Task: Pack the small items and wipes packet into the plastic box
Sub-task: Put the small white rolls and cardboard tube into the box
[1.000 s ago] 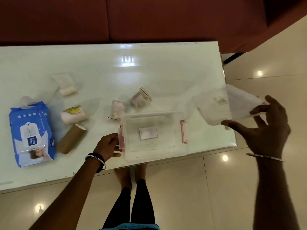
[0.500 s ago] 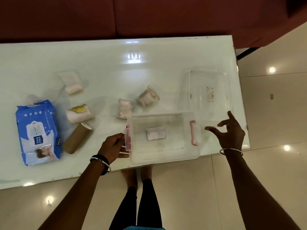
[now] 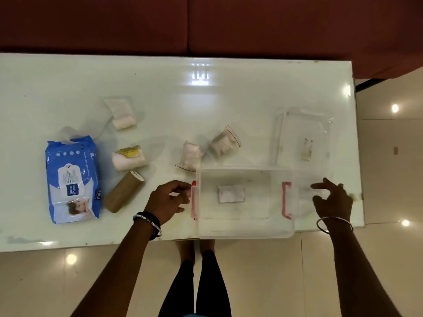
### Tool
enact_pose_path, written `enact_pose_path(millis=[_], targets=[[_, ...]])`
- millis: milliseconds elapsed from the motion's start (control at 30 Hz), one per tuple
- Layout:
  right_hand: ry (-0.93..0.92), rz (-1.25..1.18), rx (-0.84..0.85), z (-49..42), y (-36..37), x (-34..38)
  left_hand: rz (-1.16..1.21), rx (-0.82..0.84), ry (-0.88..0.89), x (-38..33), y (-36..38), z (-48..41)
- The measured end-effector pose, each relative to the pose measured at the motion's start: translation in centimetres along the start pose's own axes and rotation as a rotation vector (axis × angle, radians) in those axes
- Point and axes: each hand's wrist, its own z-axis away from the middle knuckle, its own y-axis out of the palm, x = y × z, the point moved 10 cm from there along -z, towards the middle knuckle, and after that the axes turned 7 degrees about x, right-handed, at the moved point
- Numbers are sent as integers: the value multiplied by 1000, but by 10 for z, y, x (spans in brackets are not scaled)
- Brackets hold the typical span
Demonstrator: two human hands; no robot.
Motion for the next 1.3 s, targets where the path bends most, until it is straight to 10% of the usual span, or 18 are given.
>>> enact_pose_path(millis=[167,500,800,1067,1300], targets=[[-178,-227,-322,27,-44,114,239,-301,-14,-11,-43,-13],[78,74,408,-23,100,234,-175,-441,-64,-48,-36,-45],[99,-13,536,-28,138,240,-500,-394,-22,-70,-27,-69],[-110,-521,343,-7,75,261,-121,-373,171,-82,-48,-43],[-190,-726,628,70,48,231,207,-299,277,-76,-55,14]])
